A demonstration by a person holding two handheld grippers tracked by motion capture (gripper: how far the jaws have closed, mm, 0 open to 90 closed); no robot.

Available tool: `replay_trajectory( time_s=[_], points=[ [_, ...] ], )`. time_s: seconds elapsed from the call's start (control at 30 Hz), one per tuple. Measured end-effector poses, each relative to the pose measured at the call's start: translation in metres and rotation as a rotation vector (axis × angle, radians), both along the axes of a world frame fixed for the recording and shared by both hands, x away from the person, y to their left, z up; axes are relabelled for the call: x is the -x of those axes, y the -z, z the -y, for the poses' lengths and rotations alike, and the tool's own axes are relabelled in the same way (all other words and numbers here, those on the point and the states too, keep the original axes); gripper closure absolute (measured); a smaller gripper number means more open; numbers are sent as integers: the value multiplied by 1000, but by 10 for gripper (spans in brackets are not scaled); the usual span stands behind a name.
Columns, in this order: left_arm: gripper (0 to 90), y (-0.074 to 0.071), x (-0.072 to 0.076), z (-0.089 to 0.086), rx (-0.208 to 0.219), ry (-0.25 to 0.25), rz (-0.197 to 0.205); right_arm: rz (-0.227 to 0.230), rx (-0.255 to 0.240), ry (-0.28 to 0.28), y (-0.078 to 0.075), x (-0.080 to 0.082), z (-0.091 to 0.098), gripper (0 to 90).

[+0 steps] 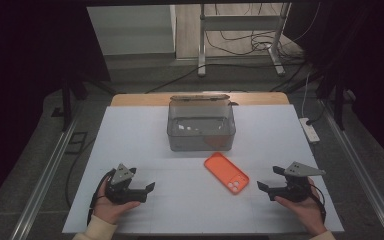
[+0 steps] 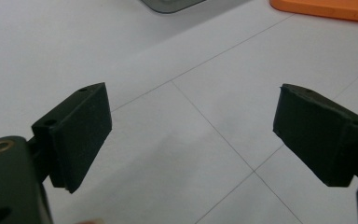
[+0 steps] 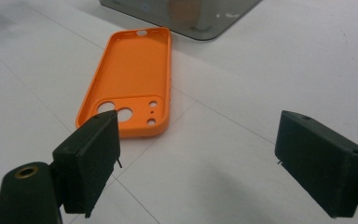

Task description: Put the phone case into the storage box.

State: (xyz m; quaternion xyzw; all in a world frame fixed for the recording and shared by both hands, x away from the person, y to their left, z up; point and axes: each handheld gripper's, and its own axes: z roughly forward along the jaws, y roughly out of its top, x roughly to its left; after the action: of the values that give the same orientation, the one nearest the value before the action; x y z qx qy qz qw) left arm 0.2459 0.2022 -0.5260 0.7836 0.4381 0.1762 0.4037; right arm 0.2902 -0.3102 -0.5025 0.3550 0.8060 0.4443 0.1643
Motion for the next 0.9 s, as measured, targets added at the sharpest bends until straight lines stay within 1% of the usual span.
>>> replay_trajectory(
  time_s=[0.23,0.43,0.63,0.67,0.9],
  points=[
    [111,-1,0,0,2,-2,-3,-6,-5,-6,1,-1,1,148],
    [112,0,0,0,-8,1,-5,-11,4,-10,1,-1,1,149],
    [112,0,0,1,-12,11,3,-10,15,-9,1,0,-1,150],
    [112,0,0,1,-14,13,3,-10,23,-7,1,1,-1,150],
    [111,-2,2,0,-11,16,15,-10,23,-2,0,0,-4,150]
  ],
)
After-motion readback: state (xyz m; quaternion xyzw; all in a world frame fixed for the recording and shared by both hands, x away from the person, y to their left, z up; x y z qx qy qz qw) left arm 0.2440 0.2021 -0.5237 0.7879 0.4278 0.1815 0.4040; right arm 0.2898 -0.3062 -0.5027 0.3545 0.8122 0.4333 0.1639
